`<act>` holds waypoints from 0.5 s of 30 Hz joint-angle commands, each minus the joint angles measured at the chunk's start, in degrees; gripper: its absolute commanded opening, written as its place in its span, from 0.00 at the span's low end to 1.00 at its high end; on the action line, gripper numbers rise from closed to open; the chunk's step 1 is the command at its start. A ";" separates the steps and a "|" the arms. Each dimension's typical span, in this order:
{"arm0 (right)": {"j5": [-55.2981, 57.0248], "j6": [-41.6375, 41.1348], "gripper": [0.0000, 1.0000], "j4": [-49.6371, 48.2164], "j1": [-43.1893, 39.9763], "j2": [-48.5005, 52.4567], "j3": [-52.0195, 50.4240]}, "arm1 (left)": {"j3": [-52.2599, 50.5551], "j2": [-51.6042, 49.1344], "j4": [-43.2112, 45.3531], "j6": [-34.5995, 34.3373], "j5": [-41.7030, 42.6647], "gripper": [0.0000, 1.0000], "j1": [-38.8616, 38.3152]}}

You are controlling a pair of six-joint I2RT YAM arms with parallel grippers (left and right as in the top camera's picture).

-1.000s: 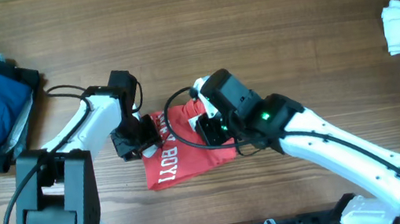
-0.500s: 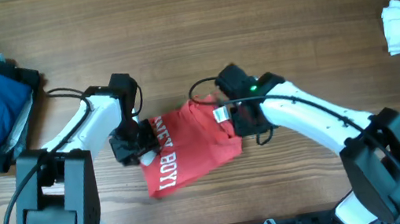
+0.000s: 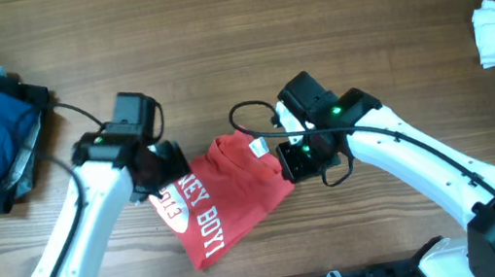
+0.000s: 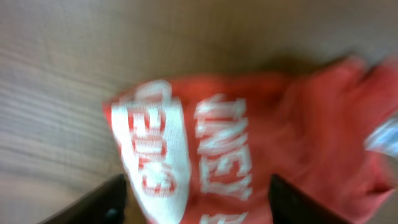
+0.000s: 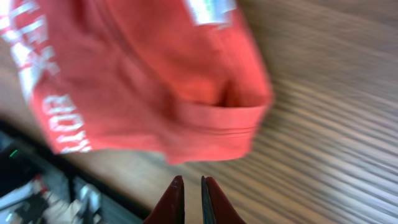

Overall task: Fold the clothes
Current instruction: 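Release the bundle and lift both grippers away from it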

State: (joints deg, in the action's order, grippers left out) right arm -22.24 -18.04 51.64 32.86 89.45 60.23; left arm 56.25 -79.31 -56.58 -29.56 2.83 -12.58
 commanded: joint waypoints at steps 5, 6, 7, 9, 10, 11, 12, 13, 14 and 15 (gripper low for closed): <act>-6.14 2.43 0.12 -2.62 3.08 -0.24 -2.10 | 0.00 -6.62 11.41 -0.26 -4.22 0.48 1.36; -6.14 2.38 0.13 -3.28 3.34 0.15 -2.89 | 0.00 -8.92 11.39 -0.28 -4.22 0.48 1.36; -6.16 2.40 0.13 -4.11 3.58 1.03 -3.74 | 0.00 -11.93 11.39 -0.28 -4.20 0.48 1.36; -6.40 2.40 0.13 -4.50 3.63 2.86 -4.61 | 0.00 -16.00 11.04 -0.28 -4.09 0.49 1.36; -6.82 2.56 0.13 -4.50 3.78 4.17 -4.76 | 0.00 -17.88 10.47 -0.31 -3.72 0.49 1.36; -7.61 3.04 0.13 -4.72 4.15 6.43 -4.76 | 0.00 -20.28 8.96 -0.28 -3.52 0.49 1.36; -7.89 3.02 0.13 -5.20 4.61 8.37 -4.76 | 0.00 -21.84 6.97 -0.28 -3.54 0.50 1.36; -7.89 2.99 0.13 -5.60 5.14 10.01 -4.76 | 0.00 -22.86 4.76 -0.26 -3.56 0.50 1.36; -7.89 2.78 0.13 -6.25 5.62 12.22 -4.76 | 0.00 -23.61 2.16 -0.26 -3.56 0.51 1.36; -7.87 2.01 0.13 -6.75 5.60 13.44 -4.76 | 0.00 -23.82 0.09 -0.26 -3.61 0.51 1.36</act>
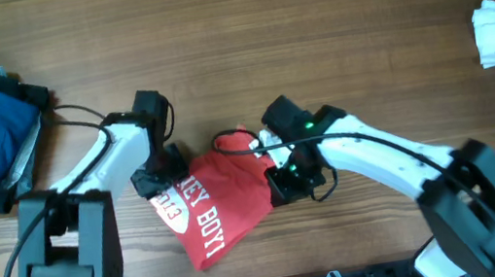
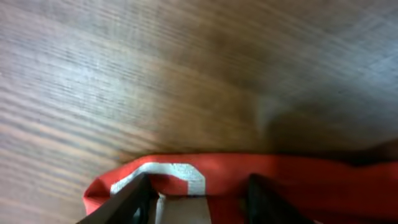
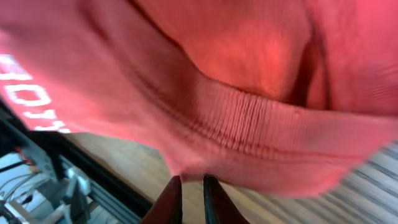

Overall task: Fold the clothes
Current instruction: 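Release the bundle and lift both grippers away from it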

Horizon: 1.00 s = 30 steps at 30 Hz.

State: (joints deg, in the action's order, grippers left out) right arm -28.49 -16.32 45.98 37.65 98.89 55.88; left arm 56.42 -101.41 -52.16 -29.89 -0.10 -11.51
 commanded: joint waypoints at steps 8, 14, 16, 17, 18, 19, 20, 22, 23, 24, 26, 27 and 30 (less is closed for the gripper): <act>4.13 -2.29 0.15 -7.93 -1.29 8.66 -0.07 | -0.20 -1.79 -15.02 0.02 0.04 0.34 0.28; 5.99 -3.21 0.14 -18.49 -8.37 8.66 5.03 | -0.17 -1.77 -10.82 -0.02 9.94 0.36 0.28; 6.75 -1.14 0.14 -18.93 -9.18 8.66 6.36 | -0.17 -1.62 -9.25 -0.63 9.90 0.38 0.61; 7.67 0.22 0.14 -18.40 -9.42 8.61 6.71 | -0.17 -1.27 -8.76 -0.63 9.90 0.38 1.01; 9.05 1.46 0.14 -16.96 -9.51 8.57 7.17 | -0.09 -0.72 -8.55 -0.63 9.88 0.37 1.53; 11.58 1.84 0.14 -13.62 -9.55 8.50 8.11 | 0.24 0.22 -8.74 -0.59 9.38 0.35 2.36; 13.44 1.99 0.14 -11.17 -9.57 8.48 8.81 | 0.79 1.62 -9.27 -0.59 8.15 0.34 3.21; 18.51 2.38 0.14 -5.09 -9.55 8.35 10.40 | 1.97 5.46 -9.27 -0.17 6.19 0.33 4.83; 21.07 1.97 0.14 -2.97 -9.57 8.09 10.71 | 2.43 8.26 -7.74 1.57 6.08 0.34 5.60; 23.69 -0.07 0.16 -1.46 -9.57 7.85 10.71 | 2.45 10.62 -5.46 3.45 6.32 0.41 5.99; 26.38 -5.44 0.18 0.39 -9.57 7.52 10.71 | 2.43 13.68 0.81 10.23 9.60 0.62 6.03; 26.38 -6.82 0.19 0.52 -9.57 7.28 10.71 | 2.43 13.60 1.97 13.18 12.13 0.66 6.05; 27.08 -9.46 0.20 0.87 -9.57 5.27 10.71 | 2.40 11.30 2.69 17.99 14.25 0.73 6.05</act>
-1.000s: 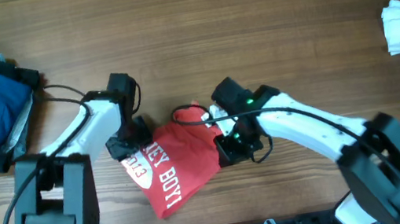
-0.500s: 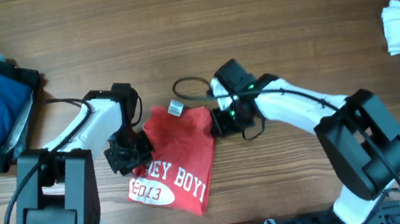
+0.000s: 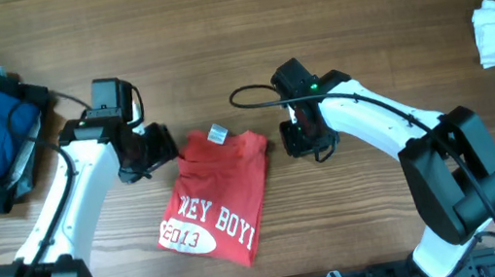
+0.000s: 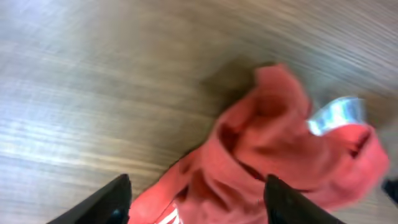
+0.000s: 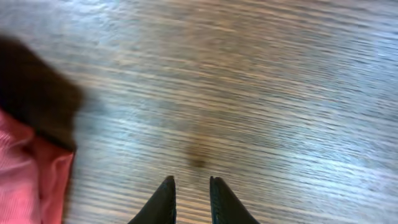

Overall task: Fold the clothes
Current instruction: 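Release the bundle and lift both grippers away from it, then grasp the folded red shirt's top edge with the left gripper, then carry the red shirt left and place it on the blue stack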

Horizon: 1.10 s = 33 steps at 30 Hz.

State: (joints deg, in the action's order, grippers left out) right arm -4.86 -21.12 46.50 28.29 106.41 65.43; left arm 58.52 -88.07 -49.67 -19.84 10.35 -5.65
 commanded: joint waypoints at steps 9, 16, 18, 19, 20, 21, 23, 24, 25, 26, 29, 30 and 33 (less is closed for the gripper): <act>4.02 -4.74 0.27 1.95 -0.22 -15.15 1.16 | 0.31 -20.39 4.11 18.64 21.38 0.80 0.13; 4.02 -4.74 0.27 3.80 -0.22 -16.33 1.16 | -0.44 -25.94 2.78 23.23 26.27 0.41 -2.95; 4.02 -4.74 0.27 4.09 -0.22 -16.33 1.16 | -0.44 -25.94 2.78 23.93 26.29 0.07 -3.04; 4.02 -4.72 0.27 4.17 -0.22 -16.33 1.16 | -0.42 -25.90 2.75 23.93 26.32 0.04 -2.97; 4.17 -4.50 0.27 4.33 -0.22 -16.33 1.16 | -0.35 -25.70 2.75 23.93 26.32 0.04 -2.86; 4.68 -4.52 0.27 4.61 -0.22 -16.44 1.16 | -0.31 -25.40 2.75 23.93 26.29 0.04 -2.86; 6.08 -4.52 0.27 5.46 -0.22 -16.74 1.18 | 0.39 -24.09 2.03 23.93 26.29 0.04 -2.82; 7.78 -4.59 0.26 6.40 -0.24 -17.35 1.29 | 1.27 -22.71 1.42 23.93 26.23 0.04 -2.78; 9.49 -4.66 0.26 7.21 -0.33 -18.53 1.51 | 2.51 -20.76 1.11 23.93 26.23 0.04 -2.49; 10.47 -4.81 0.26 7.80 -0.66 -20.28 1.73 | 3.72 -18.80 1.03 23.89 26.05 0.04 -2.01; 10.67 -4.52 0.26 8.39 -2.21 -26.93 1.88 | 7.72 -12.79 1.11 20.70 19.21 0.04 0.61; 10.73 -4.31 0.27 8.57 -2.67 -29.46 1.88 | 9.14 -10.93 1.11 20.44 15.19 0.04 1.77; 11.10 -3.19 0.27 9.07 -3.28 -37.18 1.86 | 12.28 -6.14 3.19 20.41 2.91 0.04 5.29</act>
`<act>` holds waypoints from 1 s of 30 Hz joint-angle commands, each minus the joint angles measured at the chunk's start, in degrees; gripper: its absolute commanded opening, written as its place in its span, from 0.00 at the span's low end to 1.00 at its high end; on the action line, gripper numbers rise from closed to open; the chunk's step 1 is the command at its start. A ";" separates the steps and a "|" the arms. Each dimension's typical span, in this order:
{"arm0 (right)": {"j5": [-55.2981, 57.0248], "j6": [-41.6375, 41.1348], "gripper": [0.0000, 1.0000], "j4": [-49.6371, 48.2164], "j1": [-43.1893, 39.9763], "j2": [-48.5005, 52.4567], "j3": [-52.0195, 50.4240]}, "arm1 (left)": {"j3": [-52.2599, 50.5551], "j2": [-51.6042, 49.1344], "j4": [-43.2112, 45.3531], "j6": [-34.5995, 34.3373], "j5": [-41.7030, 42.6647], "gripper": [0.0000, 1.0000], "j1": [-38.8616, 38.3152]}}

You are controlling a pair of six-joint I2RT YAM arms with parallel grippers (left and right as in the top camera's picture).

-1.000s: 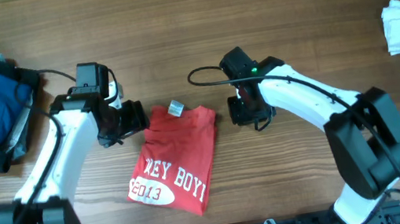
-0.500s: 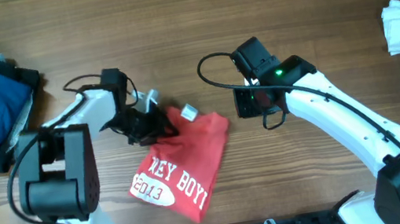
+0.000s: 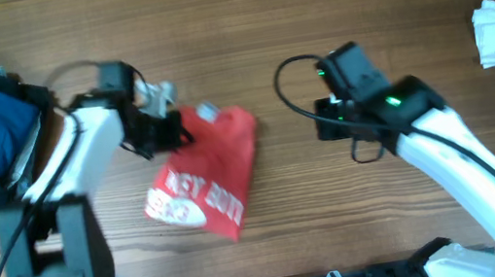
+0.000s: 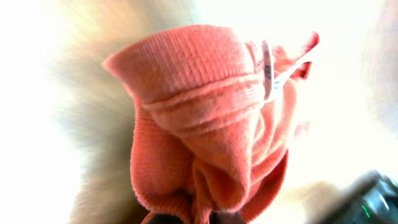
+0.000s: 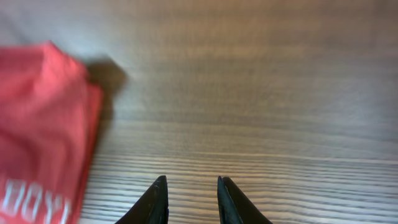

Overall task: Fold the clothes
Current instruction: 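Carry the red shirt left and place it on the blue stack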

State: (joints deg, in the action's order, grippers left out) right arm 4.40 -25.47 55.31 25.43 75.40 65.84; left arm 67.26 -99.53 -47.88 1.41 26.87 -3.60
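Note:
A folded red T-shirt (image 3: pixel 208 169) with white lettering lies left of the table's middle. My left gripper (image 3: pixel 168 131) is shut on its collar end, and the ribbed red cloth (image 4: pixel 205 124) bunches up from between the fingers and fills the left wrist view. The right gripper (image 3: pixel 329 121) hovers to the shirt's right, well apart from it. Its fingers (image 5: pixel 158 199) are open over bare wood, with the shirt's edge (image 5: pixel 43 124) at the left of that view.
A pile of blue and dark clothes lies at the left edge. White clothes sit at the right edge. The wooden tabletop (image 3: pixel 307 12) stretches across the back.
My left gripper, which was open beside the shirt's collar, is now shut on it. The shirt has turned and shifted left. The right gripper has moved further right and opened a little wider.
Both grippers first stood at the folded red shirt's two sides, the left open and the right nearly shut. Then they were pressed in closer. Later the shirt lay turned with both grippers apart from it. Now the left holds the collar.

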 commanded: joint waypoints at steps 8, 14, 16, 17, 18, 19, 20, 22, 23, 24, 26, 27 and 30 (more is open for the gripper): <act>2.97 1.44 0.27 3.56 -0.39 -17.25 1.44 | 4.55 11.80 20.24 -1.84 -37.70 0.04 9.70; 4.70 1.29 0.27 5.84 -0.39 -16.24 1.42 | 4.66 11.85 32.87 -1.62 -48.37 0.04 14.49; 4.83 1.27 0.27 5.84 -0.39 -15.87 1.42 | 4.70 11.85 35.58 -1.66 -48.35 0.04 17.33; 4.83 1.29 0.27 5.84 -0.39 -15.63 1.42 | 4.76 11.85 36.46 -1.66 -48.35 0.04 18.64; 4.83 1.29 0.27 5.84 -0.39 -15.26 1.42 | 4.76 11.85 37.44 -1.75 -48.09 0.04 20.48; 4.81 1.27 0.27 5.84 -0.39 -14.95 1.42 | 4.76 11.85 38.12 -1.90 -47.41 0.04 21.97; 4.81 1.25 0.27 5.84 -0.39 -14.60 1.42 | 4.76 11.85 38.60 -1.92 -46.45 0.04 23.23; 4.81 0.81 0.27 5.84 -0.39 -13.42 1.42 | 4.76 11.76 39.69 -2.99 -43.74 0.04 27.02; 4.81 0.20 0.27 5.84 -0.39 -12.74 1.42 | 4.76 11.76 40.28 -4.59 -42.82 0.04 29.55; 4.76 -0.20 0.27 5.86 -0.39 -11.91 1.42 | 4.76 11.76 40.70 -5.42 -41.03 0.05 31.47; 4.76 -0.22 0.27 5.84 -0.39 -10.80 1.42 | 4.76 11.30 41.29 -6.86 -37.03 0.06 35.78; 4.76 -0.20 0.27 5.84 -0.39 -10.29 1.42 | 4.76 10.80 41.57 -6.88 -36.04 0.06 37.13; 4.59 -0.20 0.26 5.88 -0.39 -9.70 1.42 | 4.76 8.24 42.42 -8.55 -35.01 0.08 41.22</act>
State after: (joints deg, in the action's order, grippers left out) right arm 7.99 -24.91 61.12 25.17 65.19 66.17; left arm 70.89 -89.52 -7.03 -4.21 -11.09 34.35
